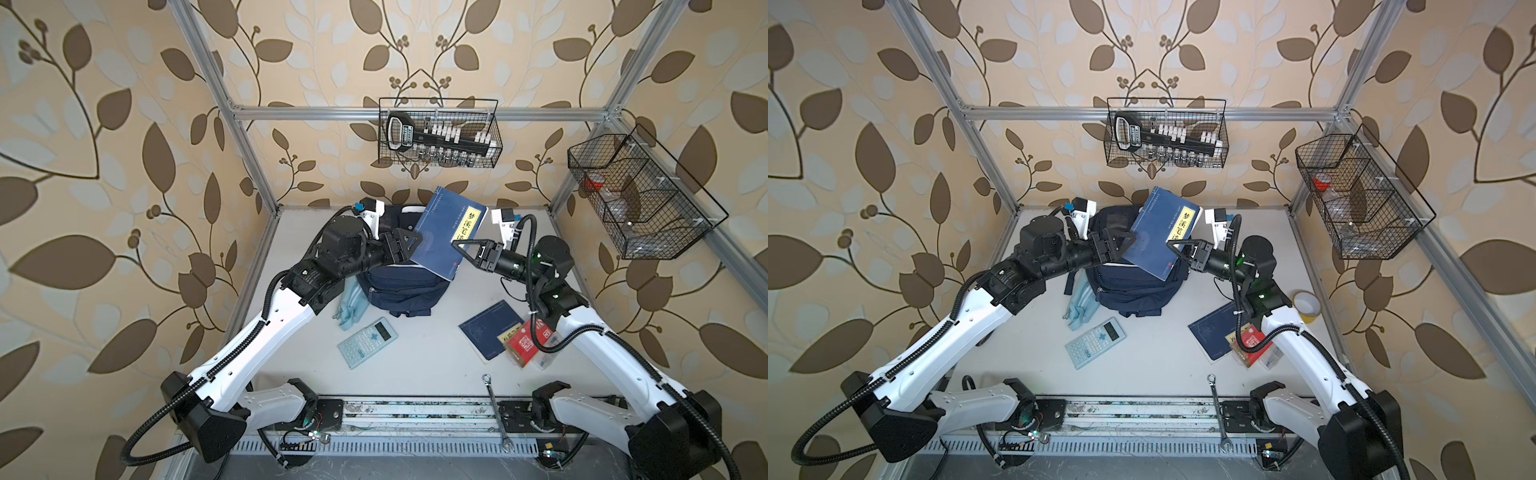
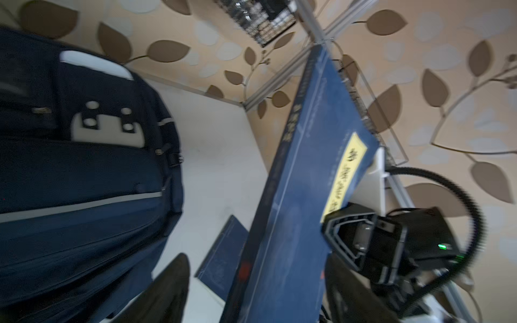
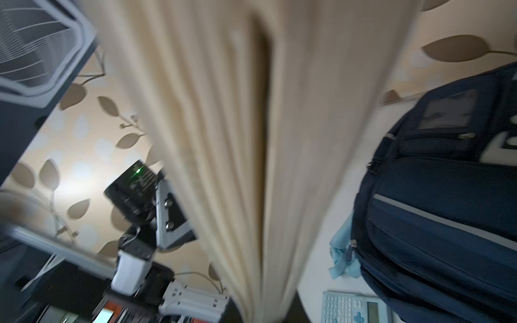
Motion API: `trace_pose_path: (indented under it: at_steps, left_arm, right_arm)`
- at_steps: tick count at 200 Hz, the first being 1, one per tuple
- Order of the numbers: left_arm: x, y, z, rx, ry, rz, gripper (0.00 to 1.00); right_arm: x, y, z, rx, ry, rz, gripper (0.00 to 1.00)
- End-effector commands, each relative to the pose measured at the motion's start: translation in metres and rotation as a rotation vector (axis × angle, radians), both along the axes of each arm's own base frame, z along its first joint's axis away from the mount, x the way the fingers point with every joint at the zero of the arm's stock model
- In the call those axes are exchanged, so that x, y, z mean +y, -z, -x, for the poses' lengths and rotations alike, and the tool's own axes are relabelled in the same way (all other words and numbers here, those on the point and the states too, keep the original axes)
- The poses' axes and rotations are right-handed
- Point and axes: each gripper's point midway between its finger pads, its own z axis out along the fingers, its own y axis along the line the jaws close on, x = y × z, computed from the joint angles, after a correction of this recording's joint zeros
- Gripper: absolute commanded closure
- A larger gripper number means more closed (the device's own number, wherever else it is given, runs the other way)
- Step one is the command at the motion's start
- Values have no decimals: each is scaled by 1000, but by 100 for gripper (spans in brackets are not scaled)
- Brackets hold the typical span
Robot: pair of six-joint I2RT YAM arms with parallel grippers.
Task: Pack books, pencil case, and school supplies into a backpack
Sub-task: Pick up the book from the top-right of the table, then open the student bag at the center of the table.
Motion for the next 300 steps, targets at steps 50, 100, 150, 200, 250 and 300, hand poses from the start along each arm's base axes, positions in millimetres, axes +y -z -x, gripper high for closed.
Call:
trace_pose_path:
  at_steps: [50,100,150,200,250,300]
  left_arm:
    - [4,190,19,211,318,-813,11]
    - [-30,222,-5,66,432,-1087,20]
    - [-36,235,-40,11,358,-1179,39]
    - [-43,254,-31,55,439,-1167,39]
    - [-45,264,-38,59,424,-1161,70]
    - [-56,234,-60,-1,292,-1092,100]
  right_arm:
    - [-97,131,28,401,417,448,100]
    - [-120,152,54,481,471,514,100]
    - [-118,156,60,490,445,481,100]
    - [-124,150,61,480,458,484,100]
    - [-122,152,60,487,445,475,100]
    - [-119,149,64,481,429,461,100]
